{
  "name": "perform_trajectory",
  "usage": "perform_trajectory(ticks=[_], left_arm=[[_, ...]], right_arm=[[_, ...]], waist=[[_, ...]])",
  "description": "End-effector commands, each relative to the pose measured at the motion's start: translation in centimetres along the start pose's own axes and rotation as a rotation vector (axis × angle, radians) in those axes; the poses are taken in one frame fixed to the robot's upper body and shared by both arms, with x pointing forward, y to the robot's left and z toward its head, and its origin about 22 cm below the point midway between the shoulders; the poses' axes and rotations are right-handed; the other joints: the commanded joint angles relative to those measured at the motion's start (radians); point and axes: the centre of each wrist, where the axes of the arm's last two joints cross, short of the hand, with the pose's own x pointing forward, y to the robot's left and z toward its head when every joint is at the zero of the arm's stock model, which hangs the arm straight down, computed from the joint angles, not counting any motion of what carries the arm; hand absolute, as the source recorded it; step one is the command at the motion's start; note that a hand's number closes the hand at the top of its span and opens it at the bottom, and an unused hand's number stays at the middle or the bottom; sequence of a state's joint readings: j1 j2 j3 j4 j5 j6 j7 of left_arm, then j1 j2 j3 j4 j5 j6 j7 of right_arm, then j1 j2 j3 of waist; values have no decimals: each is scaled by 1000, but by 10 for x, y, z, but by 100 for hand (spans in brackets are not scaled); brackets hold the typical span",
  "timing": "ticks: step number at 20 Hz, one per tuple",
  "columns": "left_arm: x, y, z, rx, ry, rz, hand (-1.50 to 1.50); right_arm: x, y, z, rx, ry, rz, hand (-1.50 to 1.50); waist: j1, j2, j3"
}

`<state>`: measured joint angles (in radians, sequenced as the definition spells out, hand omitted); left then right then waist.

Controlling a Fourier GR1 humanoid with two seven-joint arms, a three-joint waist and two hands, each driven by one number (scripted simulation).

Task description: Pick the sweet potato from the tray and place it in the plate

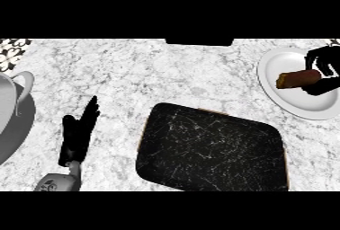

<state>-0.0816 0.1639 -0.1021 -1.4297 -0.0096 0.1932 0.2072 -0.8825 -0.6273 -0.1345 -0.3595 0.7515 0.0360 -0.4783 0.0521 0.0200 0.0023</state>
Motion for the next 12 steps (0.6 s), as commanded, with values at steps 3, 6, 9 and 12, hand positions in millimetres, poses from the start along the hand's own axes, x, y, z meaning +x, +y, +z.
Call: perform_trajectory(ticks=[3, 6, 9, 12], left_arm=[[14, 0, -6, -17, -15, 8, 0], [5, -15, -4, 5, -24, -1, 0], [13, -7, 0, -17, -14, -5, 0], [5, -2, -5, -2, -18, -16, 0]], right_arm=[[-25, 6, 15, 232, 85, 38, -150], [-12, 16, 4, 278, 16, 9, -150], [-27, -11, 15, 243, -78, -81, -150], [-22, -8, 11, 155, -209, -264, -150]], waist=[[15, 8, 2], [10, 6, 2], [10, 4, 3], [-2, 3, 2]])
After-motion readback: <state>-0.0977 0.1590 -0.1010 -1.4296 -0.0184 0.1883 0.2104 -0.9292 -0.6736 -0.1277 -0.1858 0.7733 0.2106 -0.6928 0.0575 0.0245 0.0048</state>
